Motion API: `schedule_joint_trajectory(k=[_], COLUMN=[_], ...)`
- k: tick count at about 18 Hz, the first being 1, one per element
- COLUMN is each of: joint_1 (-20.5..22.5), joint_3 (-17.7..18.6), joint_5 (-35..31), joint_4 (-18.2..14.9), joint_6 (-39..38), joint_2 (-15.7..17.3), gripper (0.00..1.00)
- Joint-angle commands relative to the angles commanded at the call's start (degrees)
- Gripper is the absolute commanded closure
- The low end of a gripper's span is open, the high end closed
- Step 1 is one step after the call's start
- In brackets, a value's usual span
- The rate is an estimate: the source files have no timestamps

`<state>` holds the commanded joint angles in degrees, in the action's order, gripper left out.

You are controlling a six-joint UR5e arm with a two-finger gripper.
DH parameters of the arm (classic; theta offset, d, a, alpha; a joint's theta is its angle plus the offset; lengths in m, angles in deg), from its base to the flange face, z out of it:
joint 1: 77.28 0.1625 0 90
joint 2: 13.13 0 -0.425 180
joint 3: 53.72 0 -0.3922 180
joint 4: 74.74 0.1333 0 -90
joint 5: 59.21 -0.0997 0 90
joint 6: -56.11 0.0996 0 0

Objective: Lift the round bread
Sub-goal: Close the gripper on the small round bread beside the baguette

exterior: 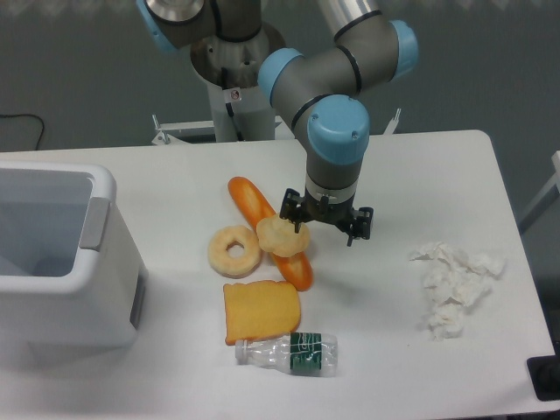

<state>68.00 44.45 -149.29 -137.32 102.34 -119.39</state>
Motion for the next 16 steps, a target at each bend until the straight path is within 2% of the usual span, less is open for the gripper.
schedule_joint_trajectory(k=[6, 8, 10, 13, 16], joint_1=[-0.17, -1.48, -1.84, -3.07, -3.69], joint_3=[-0.27, 2.7, 3.77, 5.0, 8.25], joint_5=[0.26, -0.96, -0.7, -1.49, -0.8], joint_4=[-0.44, -0.09, -0.17, -0.7, -0.44], joint_6=[-0.09, 0.96, 1.49, 1.06, 1.32], joint_2=[-0.35, -1.05, -1.67, -4.56, -4.57], gripper=[0.0, 0.0, 0.0, 0.0, 0.0])
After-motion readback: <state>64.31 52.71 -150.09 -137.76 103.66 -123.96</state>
